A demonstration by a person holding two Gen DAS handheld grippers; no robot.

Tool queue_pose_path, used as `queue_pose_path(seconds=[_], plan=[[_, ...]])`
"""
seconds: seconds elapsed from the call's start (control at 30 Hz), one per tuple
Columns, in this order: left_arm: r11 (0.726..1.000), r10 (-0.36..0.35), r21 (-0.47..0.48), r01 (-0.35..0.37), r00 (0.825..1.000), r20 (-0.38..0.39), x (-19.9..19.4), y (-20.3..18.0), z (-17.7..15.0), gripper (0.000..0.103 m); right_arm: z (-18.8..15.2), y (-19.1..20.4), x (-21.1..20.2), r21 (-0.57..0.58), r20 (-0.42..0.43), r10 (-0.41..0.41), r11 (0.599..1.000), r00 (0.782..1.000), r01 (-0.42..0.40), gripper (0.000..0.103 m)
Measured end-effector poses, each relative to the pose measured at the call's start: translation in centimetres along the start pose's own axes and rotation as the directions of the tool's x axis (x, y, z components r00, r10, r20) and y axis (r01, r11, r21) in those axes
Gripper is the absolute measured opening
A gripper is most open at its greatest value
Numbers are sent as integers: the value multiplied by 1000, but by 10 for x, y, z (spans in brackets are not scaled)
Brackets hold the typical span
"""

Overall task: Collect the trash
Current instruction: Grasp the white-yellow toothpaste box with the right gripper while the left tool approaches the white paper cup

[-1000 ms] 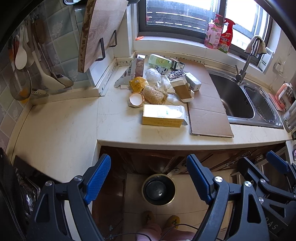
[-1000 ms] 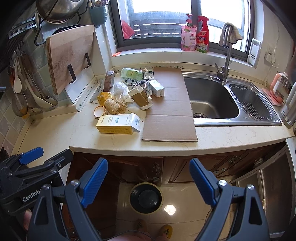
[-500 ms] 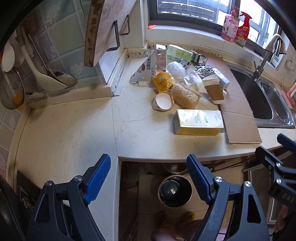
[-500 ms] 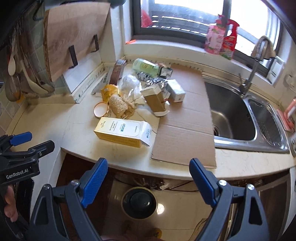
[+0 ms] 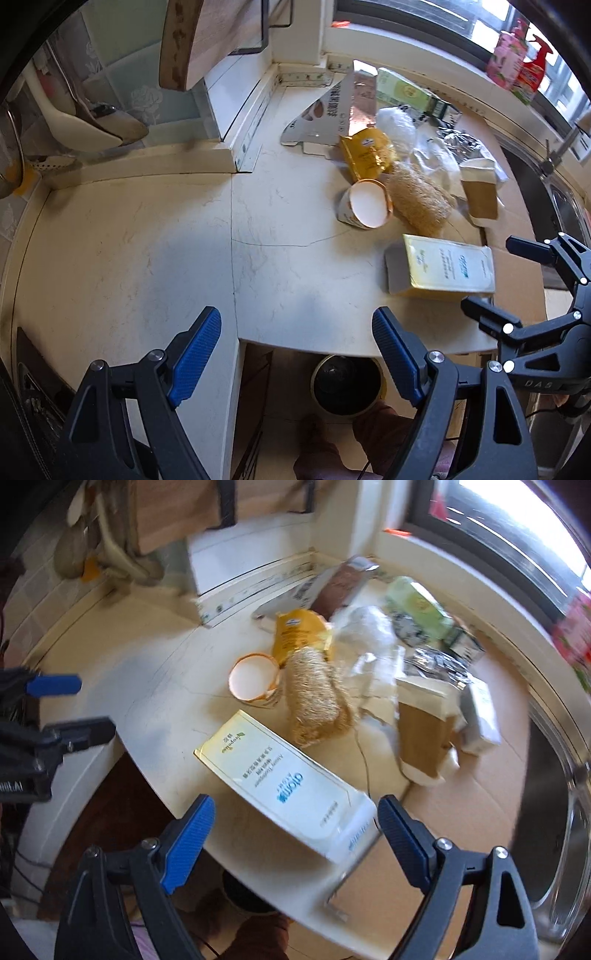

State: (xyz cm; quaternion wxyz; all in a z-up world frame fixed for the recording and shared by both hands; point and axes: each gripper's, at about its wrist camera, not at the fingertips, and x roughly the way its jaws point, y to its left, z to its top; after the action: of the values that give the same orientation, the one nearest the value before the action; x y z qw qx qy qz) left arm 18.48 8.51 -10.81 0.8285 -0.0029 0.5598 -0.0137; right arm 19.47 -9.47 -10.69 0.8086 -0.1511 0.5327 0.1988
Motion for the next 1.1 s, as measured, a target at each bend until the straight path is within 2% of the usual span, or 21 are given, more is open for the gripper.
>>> queue_pose_path(seconds=[0.2, 0.23, 0.27, 0.5, 0.6, 0.63, 0.7, 0.9, 1.1], plan=[[998, 12, -63, -13, 1000, -21, 13, 3, 10, 82, 10, 0, 31, -154, -68, 77, 984, 995, -86, 90], [997, 12, -70, -14, 1000, -24, 14, 3, 10, 82, 11, -1, 36, -164, -82, 82, 982, 993, -95, 87], [997, 14, -75, -16, 1000, -26, 15, 3, 11, 82, 12, -2, 41, -168, -97, 94, 980, 991, -110, 80], [997, 24, -72, -27, 999, -40, 25, -4, 19, 82, 10, -10, 36, -123, -104, 184, 973, 977, -196, 63], [998, 18, -54, -20, 999, -40, 27, -10, 24, 82, 5, -16, 14, -79, -69, 228, 969, 971, -233, 56], [999, 14, -49, -16, 999, -41, 28, -13, 26, 82, 2, -22, 4, -50, -48, 251, 966, 967, -253, 50], [999, -2, -35, 1, 999, -45, 33, -19, 31, 82, -3, -34, -11, 13, -16, 276, 961, 961, -276, 48], [1000, -28, 7, 28, 998, -61, 53, -40, 50, 83, -19, -84, -46, 250, 111, 230, 935, 967, -251, 48], [999, -15, 39, 18, 997, -73, 75, -57, 71, 83, -37, -117, -55, 429, 172, 172, 873, 970, -231, 48]])
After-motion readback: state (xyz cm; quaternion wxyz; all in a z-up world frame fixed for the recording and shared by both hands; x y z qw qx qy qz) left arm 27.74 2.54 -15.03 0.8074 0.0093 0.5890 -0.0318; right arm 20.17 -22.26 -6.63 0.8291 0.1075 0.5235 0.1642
